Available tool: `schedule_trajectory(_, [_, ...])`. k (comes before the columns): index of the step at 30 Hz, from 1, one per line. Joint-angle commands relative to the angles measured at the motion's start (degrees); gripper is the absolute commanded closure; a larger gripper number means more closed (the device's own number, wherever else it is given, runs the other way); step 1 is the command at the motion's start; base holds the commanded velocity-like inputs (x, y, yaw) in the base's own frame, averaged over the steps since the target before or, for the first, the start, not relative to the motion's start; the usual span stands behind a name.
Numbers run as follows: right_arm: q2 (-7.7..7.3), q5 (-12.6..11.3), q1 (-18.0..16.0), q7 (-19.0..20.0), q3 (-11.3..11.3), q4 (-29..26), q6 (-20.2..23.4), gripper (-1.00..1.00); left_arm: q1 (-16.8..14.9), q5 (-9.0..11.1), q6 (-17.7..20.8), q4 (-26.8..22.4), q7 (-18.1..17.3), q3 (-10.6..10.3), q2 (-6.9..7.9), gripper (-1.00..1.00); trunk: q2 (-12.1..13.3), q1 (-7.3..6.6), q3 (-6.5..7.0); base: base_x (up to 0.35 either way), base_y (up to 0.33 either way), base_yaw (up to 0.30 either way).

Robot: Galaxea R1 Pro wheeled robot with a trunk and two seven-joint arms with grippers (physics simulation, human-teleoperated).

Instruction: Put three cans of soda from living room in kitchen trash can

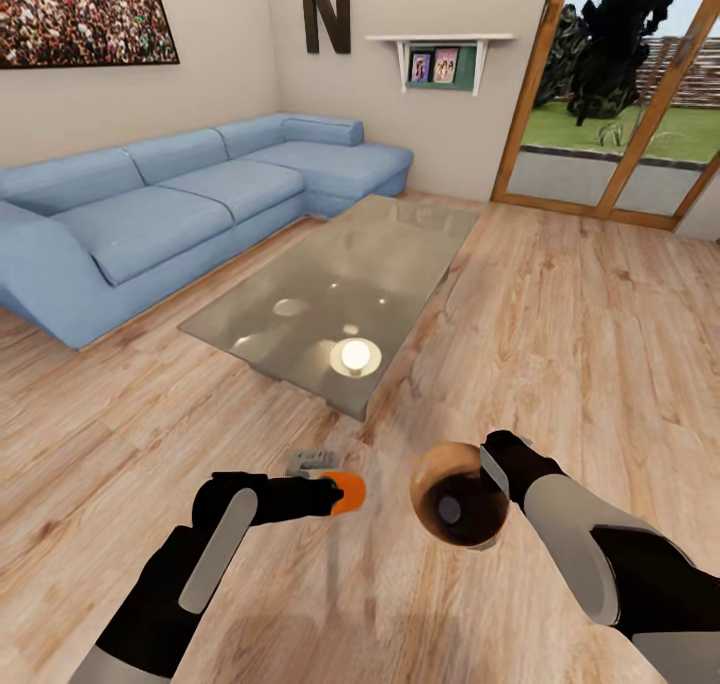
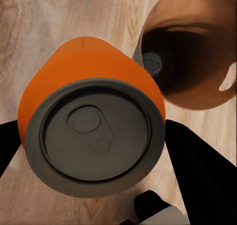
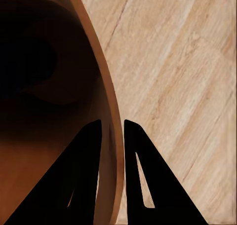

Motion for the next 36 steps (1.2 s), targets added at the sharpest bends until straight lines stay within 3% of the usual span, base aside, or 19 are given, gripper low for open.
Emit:
schedule_trajectory(1, [0.35, 0.75, -0.01, -1.85, 0.37, 0.41, -0.39, 1.00, 0.00, -0.30, 0.02, 0.00, -0.01, -0.26, -0.41, 1.00, 0.42, -0.23, 0.19, 0.000, 0.000, 0.000])
schedule_trajectory(9, [1.52, 0.81, -0.01, -8.41, 0.48, 3.12, -3.53, 1.00, 0.00, -0.29, 0.02, -0.47, -0.01, -2.63, -1.27, 1.00, 3.62, -1.99, 1.62, 0.000, 0.000, 0.000])
schedule_trajectory(15, [2.00, 0.83, -0.01, -10.91, 0.50, 3.44, -3.81, 1.00, 0.00, -0.29, 0.02, -0.79, -0.01, -2.87, -1.42, 1.00, 6.03, -3.30, 2.70, 0.000, 0.000, 0.000])
schedule_trajectory(23, [4.49, 0.75, 0.13, -17.91, 0.50, 5.09, -6.97, 1.00, 0.08, -0.26, 0.02, -1.93, -0.01, -2.98, -1.58, 1.00, 9.24, -5.06, 4.14, 0.000, 0.000, 0.000])
schedule_trajectory(27, [5.36, 0.78, 0.15, -18.94, 0.50, 5.51, -7.50, 1.00, 0.09, -0.23, 0.02, -2.05, -0.01, -3.53, -1.61, 1.00, 10.84, -5.94, 4.86, 0.000, 0.000, 0.000])
schedule_trajectory(36, [5.80, 0.77, 0.16, -19.41, 0.50, 5.72, -7.76, 1.00, 0.09, -0.20, 0.02, -2.11, -0.01, -4.49, -1.90, 1.00, 14.45, -7.92, 6.47, 0.000, 0.000, 0.000])
